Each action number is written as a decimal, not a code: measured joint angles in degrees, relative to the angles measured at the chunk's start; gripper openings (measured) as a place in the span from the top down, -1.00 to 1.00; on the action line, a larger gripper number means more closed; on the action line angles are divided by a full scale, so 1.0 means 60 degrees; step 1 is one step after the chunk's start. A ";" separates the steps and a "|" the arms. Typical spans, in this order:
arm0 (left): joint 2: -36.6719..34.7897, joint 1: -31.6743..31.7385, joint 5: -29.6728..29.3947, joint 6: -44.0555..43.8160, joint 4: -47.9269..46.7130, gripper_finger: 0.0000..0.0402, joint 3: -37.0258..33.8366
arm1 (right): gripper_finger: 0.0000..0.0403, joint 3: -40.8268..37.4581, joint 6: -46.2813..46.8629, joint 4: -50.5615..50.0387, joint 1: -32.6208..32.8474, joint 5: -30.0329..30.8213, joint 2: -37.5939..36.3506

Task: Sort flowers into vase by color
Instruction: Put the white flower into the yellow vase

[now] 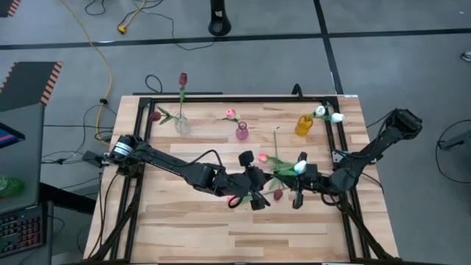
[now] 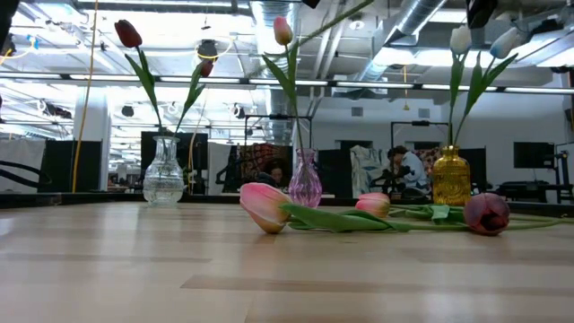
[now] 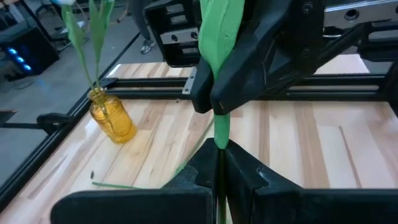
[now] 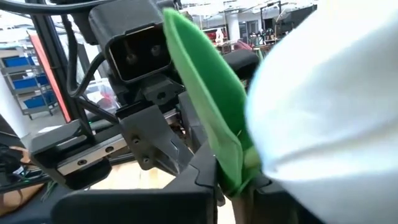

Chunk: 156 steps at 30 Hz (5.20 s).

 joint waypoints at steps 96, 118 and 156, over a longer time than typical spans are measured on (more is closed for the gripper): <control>0.0007 -0.0117 -0.0010 -0.1510 -0.1464 0.45 -0.1504 | 0.79 0.8222 0.4659 -2.0718 -0.3370 0.1725 -0.0951; 0.0007 -0.0117 -0.0012 -0.1512 -0.1464 0.45 -0.1504 | 0.79 0.7325 0.5238 -2.0985 -0.3370 0.2071 -0.0940; 0.0007 -0.0117 -0.0008 -0.1654 -0.1464 0.44 -0.1504 | 0.79 0.7996 0.5762 -2.0750 -0.4095 0.1961 -0.1024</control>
